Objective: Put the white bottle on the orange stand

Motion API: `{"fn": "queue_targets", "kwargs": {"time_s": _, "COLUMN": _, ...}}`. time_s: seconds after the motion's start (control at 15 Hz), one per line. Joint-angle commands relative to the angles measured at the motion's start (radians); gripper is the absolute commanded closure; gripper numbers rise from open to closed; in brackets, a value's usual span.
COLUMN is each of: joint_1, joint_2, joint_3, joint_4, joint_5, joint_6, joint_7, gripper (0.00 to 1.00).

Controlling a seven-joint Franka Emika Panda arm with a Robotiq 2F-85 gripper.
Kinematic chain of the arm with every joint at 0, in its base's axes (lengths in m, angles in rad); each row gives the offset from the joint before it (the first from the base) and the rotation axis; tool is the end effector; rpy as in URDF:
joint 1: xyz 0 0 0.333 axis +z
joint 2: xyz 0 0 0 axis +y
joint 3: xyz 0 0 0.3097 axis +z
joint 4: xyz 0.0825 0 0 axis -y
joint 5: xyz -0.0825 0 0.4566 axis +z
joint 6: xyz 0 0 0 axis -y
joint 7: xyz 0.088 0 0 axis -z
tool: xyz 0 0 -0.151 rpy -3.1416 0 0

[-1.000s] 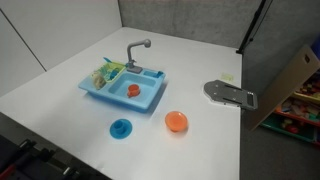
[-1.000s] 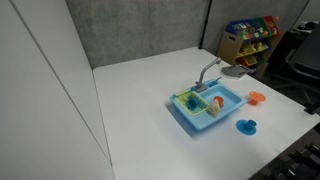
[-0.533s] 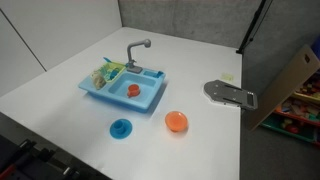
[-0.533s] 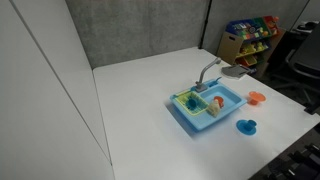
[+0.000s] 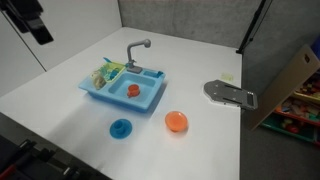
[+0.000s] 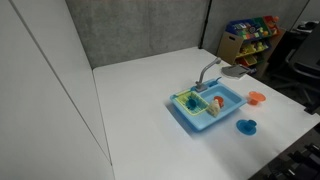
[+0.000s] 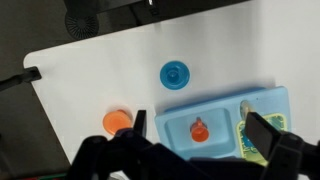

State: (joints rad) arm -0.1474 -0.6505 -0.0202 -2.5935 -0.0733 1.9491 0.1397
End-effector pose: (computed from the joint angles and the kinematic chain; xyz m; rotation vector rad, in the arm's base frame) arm 0.4154 -0.0772 0.3899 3.0561 -0.4250 0.0085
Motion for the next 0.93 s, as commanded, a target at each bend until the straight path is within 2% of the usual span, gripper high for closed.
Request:
{"fn": "queue_targets", "kwargs": {"time_s": 0.0, "joint_1": -0.043, "joint_2": 0.137, "joint_3": -0.024, "joint_4": 0.048, "joint_5": -0.018, "joint_6": 0.089, "joint_7": 0.055, "gripper": 0.0}}
{"fn": "queue_targets", "kwargs": {"time_s": 0.33, "joint_1": -0.05, "joint_2": 0.287, "joint_3": -0.035, "joint_4": 0.071, "joint_5": -0.007, "joint_6": 0.205, "joint_7": 0.069, "gripper": 0.0}}
{"fn": "queue_targets", "kwargs": {"time_s": 0.87, "joint_1": 0.06, "joint_2": 0.439, "joint_3": 0.0, "joint_4": 0.095, "joint_5": 0.038, "joint_6": 0.3, "joint_7": 0.037, "gripper": 0.0}}
